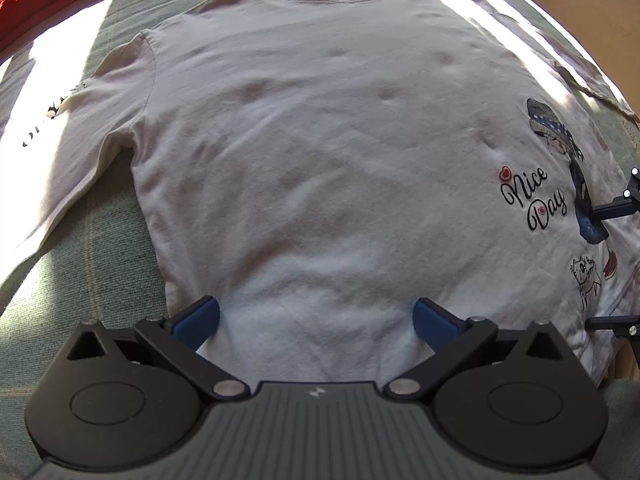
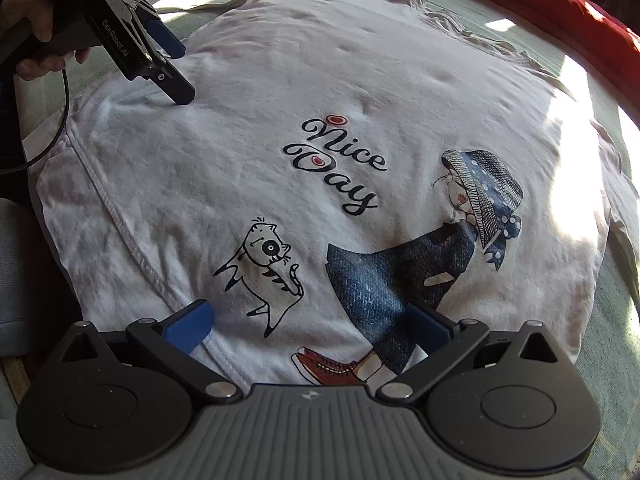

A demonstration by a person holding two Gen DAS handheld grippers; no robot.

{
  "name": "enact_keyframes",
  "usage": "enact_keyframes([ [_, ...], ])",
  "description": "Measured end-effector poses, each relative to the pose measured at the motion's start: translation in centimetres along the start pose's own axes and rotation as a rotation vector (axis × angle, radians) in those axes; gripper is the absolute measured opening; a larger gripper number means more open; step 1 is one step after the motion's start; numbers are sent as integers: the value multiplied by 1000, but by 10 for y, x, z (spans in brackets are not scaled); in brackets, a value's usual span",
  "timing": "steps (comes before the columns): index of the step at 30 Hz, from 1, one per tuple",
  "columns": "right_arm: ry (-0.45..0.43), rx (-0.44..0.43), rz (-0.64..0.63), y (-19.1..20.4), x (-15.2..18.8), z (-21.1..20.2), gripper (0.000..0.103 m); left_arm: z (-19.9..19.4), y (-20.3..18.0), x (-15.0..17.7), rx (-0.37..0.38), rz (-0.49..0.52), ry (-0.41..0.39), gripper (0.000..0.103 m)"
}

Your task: Fold clothes

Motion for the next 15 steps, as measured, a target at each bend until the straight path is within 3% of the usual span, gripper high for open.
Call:
enact_keyframes([
  [4, 4, -12, -5, -1, 2, -4, 103, 1, 4, 0, 14, -18, 0, 102],
  [10, 8, 8, 60, -16, 2, -24, 103, 0, -3, -8, -50, -5, 66, 102],
  [15, -59, 88, 243, -85, 10, -62, 103, -11, -19, -23, -93, 17, 70, 102],
])
Point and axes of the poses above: each gripper's, at about its wrist camera, not at the fingertips, and z roughly the way its jaws point, y to its left, x to its underside, the point moved 6 cm from there along z, roughly the way its jaws point, and after that the axes turned 2 degrees about -z, right-handed, at the moved point
